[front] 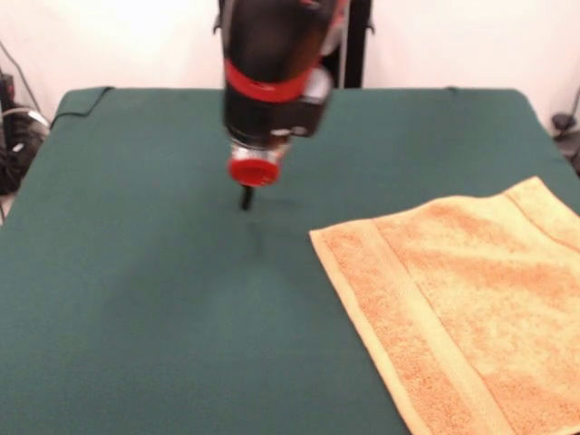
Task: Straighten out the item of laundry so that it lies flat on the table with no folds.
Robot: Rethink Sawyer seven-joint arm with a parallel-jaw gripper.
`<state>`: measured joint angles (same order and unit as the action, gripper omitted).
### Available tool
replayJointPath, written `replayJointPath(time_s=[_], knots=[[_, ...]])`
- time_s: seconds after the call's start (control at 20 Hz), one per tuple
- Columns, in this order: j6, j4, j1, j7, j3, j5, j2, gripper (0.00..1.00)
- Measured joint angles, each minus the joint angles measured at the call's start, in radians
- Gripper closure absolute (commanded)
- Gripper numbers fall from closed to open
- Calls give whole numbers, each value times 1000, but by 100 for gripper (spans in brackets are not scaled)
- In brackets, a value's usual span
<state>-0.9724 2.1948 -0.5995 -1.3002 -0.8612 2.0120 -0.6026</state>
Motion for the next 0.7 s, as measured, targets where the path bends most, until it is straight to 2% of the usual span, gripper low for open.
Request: replayJointPath(time_s=[0.3, 0.5, 0.7], knots=[[-47, 20, -25, 0, 2, 64, -32, 0], [-56, 32, -16, 0, -20, 153, -68, 0], [-55, 39, -6, 0, -38, 172, -87, 0]])
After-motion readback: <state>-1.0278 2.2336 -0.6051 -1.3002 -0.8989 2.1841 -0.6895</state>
